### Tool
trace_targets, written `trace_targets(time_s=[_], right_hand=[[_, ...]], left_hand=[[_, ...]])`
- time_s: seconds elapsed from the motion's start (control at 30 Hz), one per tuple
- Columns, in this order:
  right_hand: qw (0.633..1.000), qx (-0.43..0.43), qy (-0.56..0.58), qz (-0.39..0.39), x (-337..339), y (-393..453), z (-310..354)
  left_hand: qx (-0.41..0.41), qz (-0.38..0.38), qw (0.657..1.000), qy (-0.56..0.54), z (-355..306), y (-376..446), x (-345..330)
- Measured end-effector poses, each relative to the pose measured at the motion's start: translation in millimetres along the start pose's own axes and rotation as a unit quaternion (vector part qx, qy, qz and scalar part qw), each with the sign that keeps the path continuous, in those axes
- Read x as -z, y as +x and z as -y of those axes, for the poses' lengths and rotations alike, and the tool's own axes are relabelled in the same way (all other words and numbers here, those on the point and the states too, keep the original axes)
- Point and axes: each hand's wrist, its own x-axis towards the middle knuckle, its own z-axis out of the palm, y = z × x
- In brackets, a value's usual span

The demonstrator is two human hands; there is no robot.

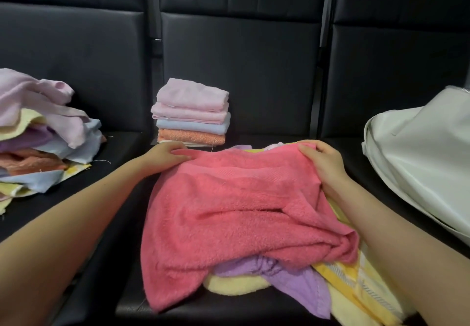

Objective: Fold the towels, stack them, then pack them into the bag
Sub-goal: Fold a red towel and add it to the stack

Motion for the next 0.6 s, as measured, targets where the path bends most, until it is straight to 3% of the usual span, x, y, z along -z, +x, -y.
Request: trace_targets(time_s=[0.17, 0.27, 0.37, 0.6], right_hand=[[0.987, -0.125, 0.083, 0.051, 0.8, 1.3, 1.7], [0.980, -0.188, 0.018, 0.056, 1.8, 7.5, 3.6], [0.976, -0.185, -0.096, 0.066, 1.5, 7.8, 6.7], [0.993, -0.088, -0.036, 0.068, -6.3, 0.8, 3.1]], left_hand=[[0.036, -0.045, 0.981, -0.184, 7.2, -11.1, 3.5], [0.048, -0.078, 0.976, -0.195, 3.4, -11.5, -1.2], [0.054, -0.089, 0.978, -0.180, 1.7, -9.7, -5.9], [0.063, -0.107, 0.982, -0.142, 8.6, -4.8, -10.0]])
